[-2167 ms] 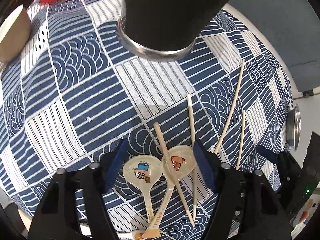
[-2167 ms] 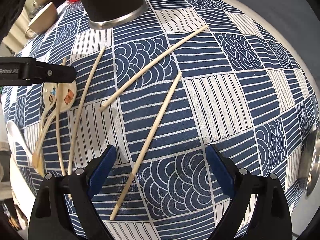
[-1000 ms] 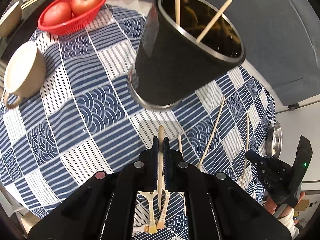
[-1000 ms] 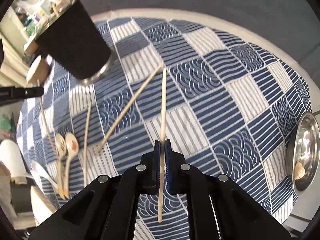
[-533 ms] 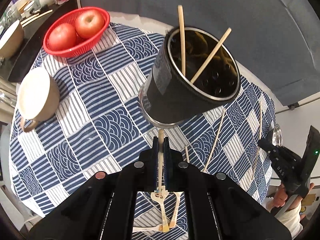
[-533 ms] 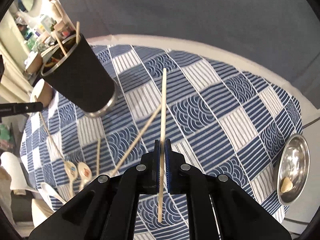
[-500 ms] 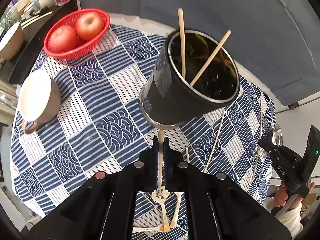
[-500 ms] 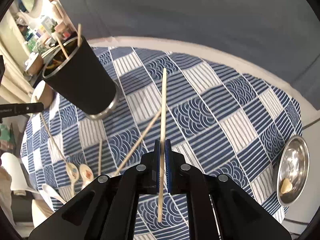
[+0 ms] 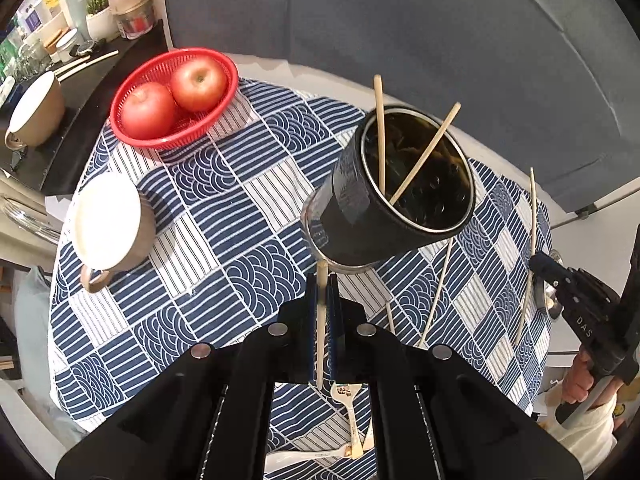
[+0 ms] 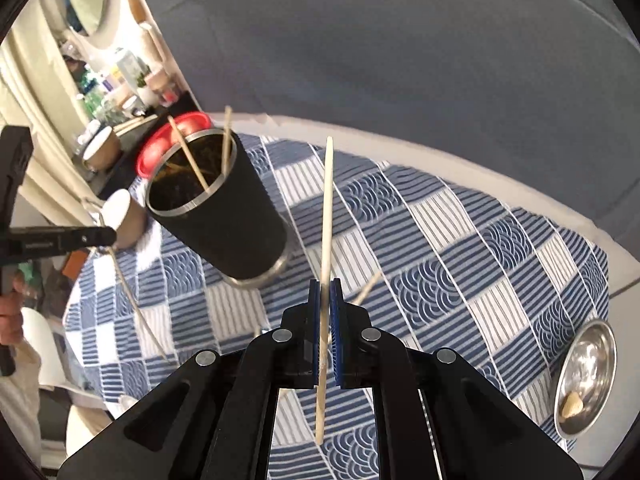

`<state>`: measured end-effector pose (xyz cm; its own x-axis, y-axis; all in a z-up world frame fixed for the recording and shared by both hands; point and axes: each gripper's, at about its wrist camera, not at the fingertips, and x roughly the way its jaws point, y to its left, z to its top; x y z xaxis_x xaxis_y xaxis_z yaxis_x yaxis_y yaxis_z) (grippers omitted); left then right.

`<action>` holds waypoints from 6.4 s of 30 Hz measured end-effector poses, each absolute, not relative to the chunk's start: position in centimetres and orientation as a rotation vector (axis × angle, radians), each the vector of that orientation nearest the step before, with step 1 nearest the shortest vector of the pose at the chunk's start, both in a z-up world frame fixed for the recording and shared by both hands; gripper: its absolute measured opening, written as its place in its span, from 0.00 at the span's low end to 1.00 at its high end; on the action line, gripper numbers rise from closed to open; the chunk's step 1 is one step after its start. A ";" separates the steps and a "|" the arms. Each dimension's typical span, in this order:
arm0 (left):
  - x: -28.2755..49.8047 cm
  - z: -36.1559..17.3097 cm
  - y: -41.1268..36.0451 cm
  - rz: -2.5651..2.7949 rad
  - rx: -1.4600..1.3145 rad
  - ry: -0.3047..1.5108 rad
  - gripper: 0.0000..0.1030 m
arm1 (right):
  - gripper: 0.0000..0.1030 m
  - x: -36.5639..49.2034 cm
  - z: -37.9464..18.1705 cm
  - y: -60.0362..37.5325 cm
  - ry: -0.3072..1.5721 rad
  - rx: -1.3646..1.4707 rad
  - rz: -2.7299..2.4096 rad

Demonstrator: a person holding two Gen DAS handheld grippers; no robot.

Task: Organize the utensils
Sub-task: 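Carry both held chopsticks up and lower them into the black cup, then open both tools over the cup and withdraw toward the remaining utensils, then close the left tool on a white spoon handle while the right tool grasps another spoon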

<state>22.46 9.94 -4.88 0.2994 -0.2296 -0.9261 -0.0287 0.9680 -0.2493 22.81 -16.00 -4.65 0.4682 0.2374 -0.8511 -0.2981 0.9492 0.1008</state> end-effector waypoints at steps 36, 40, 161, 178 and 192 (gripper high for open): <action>29.9 9.7 10.2 -0.189 -0.103 1.049 0.05 | 0.05 30.8 0.3 -5.7 0.797 -0.052 0.473; 30.9 10.3 9.3 -0.226 -0.079 1.044 0.05 | 0.05 31.6 -0.3 -5.8 0.787 0.013 0.428; 10.0 -14.9 4.7 -0.148 -0.045 1.430 0.90 | 0.06 18.0 -18.2 -7.4 1.372 -0.212 0.749; 11.0 -16.2 2.7 -0.385 -0.163 1.512 0.11 | 0.06 17.8 -13.8 -7.9 1.301 -0.063 0.785; 14.2 -9.9 4.2 -0.420 -0.070 1.371 0.12 | 0.06 18.8 -6.4 -8.1 1.109 -0.055 0.763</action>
